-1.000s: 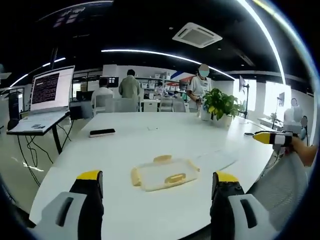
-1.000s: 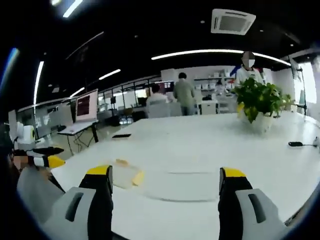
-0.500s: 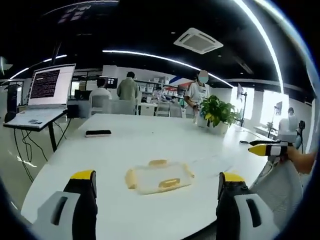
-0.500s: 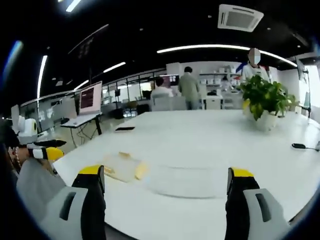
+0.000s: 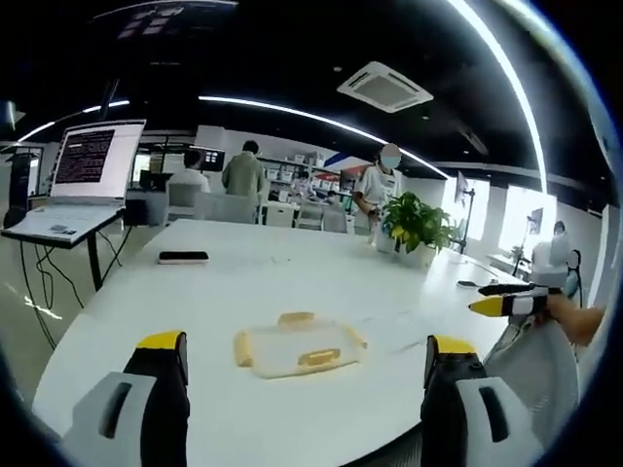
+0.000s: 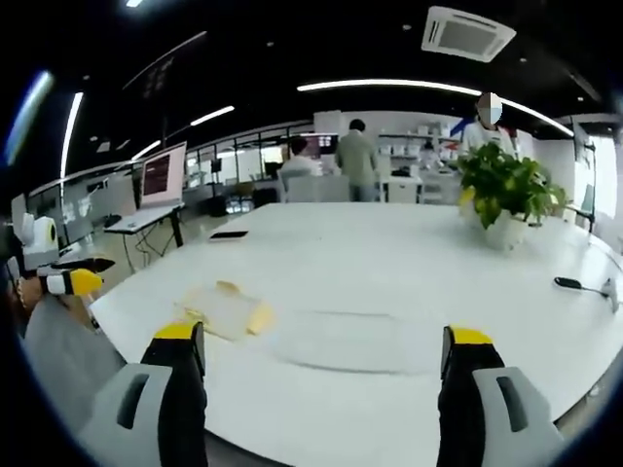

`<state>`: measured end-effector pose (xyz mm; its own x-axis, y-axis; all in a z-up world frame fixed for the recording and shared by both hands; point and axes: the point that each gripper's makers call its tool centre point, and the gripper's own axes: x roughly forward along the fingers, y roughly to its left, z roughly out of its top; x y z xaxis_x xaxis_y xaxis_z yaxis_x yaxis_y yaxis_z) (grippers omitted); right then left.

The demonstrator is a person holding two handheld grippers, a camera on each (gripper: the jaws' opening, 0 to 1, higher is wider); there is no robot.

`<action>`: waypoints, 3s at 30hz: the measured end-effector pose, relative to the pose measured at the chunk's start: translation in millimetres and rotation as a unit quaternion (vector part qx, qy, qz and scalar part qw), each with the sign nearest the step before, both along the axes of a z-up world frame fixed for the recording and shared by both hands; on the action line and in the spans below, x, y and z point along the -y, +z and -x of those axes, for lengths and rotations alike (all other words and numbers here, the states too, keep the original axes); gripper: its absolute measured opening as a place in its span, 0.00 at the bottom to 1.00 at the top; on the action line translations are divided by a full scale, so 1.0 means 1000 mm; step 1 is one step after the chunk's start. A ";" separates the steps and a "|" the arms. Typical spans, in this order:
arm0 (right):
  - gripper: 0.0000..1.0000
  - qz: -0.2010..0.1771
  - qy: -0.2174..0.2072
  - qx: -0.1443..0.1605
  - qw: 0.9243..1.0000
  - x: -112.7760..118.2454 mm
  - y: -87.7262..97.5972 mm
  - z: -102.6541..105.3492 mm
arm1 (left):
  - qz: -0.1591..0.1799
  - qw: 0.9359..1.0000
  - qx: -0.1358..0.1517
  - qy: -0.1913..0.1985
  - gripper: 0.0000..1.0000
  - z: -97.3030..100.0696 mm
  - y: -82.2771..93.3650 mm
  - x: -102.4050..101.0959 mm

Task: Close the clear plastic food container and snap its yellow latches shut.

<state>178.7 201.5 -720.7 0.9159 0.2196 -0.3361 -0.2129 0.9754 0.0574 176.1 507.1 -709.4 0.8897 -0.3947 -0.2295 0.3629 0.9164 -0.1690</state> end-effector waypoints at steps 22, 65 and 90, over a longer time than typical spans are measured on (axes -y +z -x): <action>0.95 -0.022 0.045 -0.005 0.999 -0.009 0.002 0.001 | 0.137 0.991 0.007 0.000 0.99 -0.007 0.012 -0.027; 0.80 0.189 0.432 -0.037 0.881 -0.124 -0.029 -0.030 | -0.232 0.913 -0.077 -0.326 0.95 -0.075 -0.058 0.004; 0.72 0.277 0.537 -0.205 0.770 -0.139 -0.106 -0.107 | -0.383 0.780 -0.181 -0.461 0.70 -0.124 -0.127 -0.005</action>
<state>285.7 340.6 -826.6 0.0976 0.4961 -0.8628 -0.9887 0.1474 -0.0271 299.8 512.1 -836.7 0.1307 -0.4523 -0.8822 0.9826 0.1773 0.0547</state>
